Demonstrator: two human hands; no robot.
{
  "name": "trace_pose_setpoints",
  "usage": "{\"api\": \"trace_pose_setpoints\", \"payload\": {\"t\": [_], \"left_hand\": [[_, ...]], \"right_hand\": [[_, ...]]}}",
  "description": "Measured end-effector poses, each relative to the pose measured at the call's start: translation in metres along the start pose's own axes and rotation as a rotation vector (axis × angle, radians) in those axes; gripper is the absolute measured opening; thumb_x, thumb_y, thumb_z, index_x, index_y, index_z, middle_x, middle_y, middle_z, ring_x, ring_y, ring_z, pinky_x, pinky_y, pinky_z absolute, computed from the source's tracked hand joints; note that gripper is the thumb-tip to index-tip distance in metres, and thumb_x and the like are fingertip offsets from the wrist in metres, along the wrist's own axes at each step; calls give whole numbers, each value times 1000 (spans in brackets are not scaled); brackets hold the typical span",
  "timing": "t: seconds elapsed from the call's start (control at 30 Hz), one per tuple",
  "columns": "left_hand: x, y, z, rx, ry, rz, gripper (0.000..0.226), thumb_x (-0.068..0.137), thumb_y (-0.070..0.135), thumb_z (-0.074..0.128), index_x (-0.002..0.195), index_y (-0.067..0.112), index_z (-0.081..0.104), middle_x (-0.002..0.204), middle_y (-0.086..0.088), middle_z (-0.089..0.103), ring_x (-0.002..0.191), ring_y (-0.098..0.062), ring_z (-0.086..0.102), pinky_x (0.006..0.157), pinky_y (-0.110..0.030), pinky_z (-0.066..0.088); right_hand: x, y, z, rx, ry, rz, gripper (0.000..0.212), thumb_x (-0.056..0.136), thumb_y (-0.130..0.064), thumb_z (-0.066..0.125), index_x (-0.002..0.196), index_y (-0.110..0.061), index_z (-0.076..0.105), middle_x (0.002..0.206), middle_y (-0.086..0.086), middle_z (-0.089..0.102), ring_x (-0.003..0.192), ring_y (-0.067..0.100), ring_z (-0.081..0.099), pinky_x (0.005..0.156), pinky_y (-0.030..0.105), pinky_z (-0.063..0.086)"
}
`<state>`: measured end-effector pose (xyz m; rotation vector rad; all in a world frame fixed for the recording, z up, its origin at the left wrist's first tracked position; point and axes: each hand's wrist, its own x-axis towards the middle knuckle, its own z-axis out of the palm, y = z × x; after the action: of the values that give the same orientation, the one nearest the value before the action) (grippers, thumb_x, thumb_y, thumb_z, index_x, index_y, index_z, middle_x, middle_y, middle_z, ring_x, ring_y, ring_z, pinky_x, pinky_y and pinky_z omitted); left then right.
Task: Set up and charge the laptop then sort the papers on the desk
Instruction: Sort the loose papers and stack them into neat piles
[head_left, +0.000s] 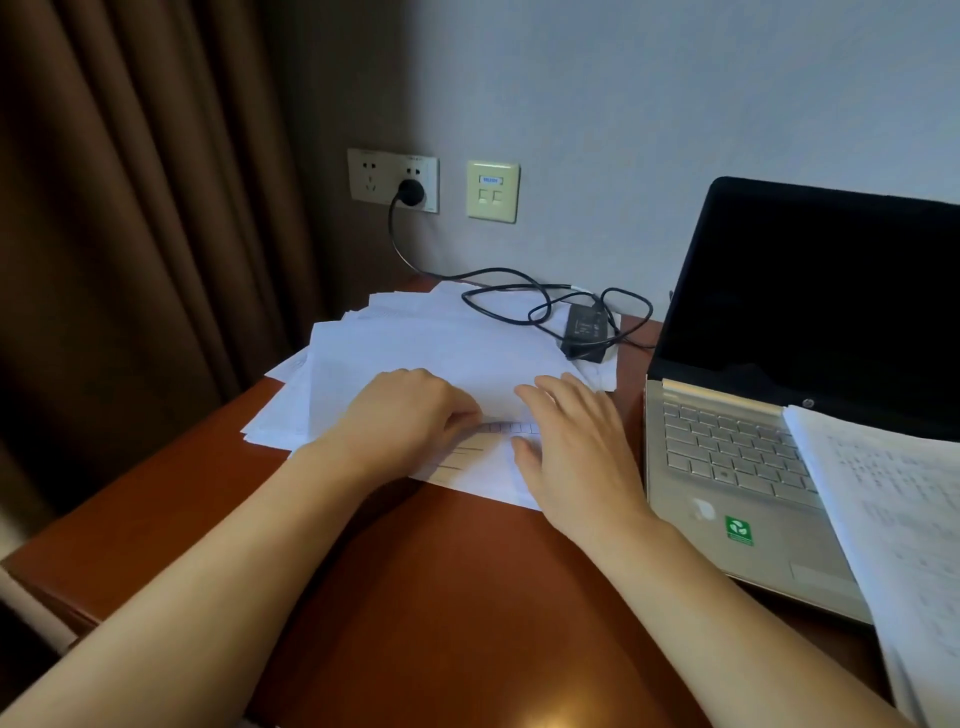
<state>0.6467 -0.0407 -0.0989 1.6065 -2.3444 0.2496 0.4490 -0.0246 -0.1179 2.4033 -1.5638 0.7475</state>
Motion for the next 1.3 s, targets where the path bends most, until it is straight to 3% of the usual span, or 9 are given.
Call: {"api": "trace_pose_setpoints", "payload": {"t": [0.2,0.3,0.4,0.63,0.73,0.83,0.93,1.1,1.3], "left_hand": [[-13,-20,-20,-225,-69,-54,14,89,47,72,95,36,79,97,16,75,91,-10,64,84,-28,50],[-12,-17,-19,-164,-15,-61,13,86,27,75,97,34,73,95,15,70,95,-16,62,78,-26,40],[-10,-11,-15,-83,176,107,33,75,27,72,107,29,63,112,7,62,113,-21,52,90,-27,32],[-12,14,-15,-87,259,358,22,75,26,83,77,24,62,74,9,56,71,-17,53,60,-25,35],[-12,8,-11,-124,143,223,27,86,48,73,103,28,73,101,10,70,95,-16,62,77,-30,51],[-12,5,-10,-153,-75,60,47,94,56,61,133,30,63,139,10,60,128,-15,53,106,-29,42],[-11,7,-9,-100,-179,32,36,96,48,52,114,20,66,116,4,68,104,-19,62,91,-42,51],[-13,9,-12,-55,-185,17,39,88,44,38,105,23,66,101,0,72,89,-19,66,81,-44,55],[-11,5,-10,-27,79,54,38,96,41,39,90,20,70,87,1,72,78,-27,65,67,-43,51]], "right_hand": [[1,-2,7,-143,-5,-55,21,72,-8,79,69,-26,68,72,-8,66,79,21,66,103,45,45],[2,-11,0,-176,-37,-100,33,63,-12,88,56,-25,59,53,-8,55,48,18,53,72,31,52],[1,-20,-10,-173,-36,-103,37,61,-19,92,52,-21,56,47,-6,48,38,17,45,44,21,25],[10,-8,-17,-193,53,79,13,99,-22,54,90,-14,61,80,6,69,74,36,68,54,32,28],[19,7,-24,-174,72,127,20,106,-27,40,105,-12,54,93,11,68,89,38,66,59,34,29],[21,13,-23,-137,143,99,12,100,-18,52,95,-8,55,71,13,64,65,40,64,46,30,16],[20,8,-16,-196,133,86,30,66,1,80,86,-12,62,44,4,47,32,32,44,48,20,-4],[22,5,-22,-112,258,3,86,59,3,84,139,-14,54,48,-4,22,37,22,14,44,15,2],[17,5,-19,-59,450,-187,81,73,9,58,145,-20,38,57,-4,36,41,19,18,41,21,16]]}}
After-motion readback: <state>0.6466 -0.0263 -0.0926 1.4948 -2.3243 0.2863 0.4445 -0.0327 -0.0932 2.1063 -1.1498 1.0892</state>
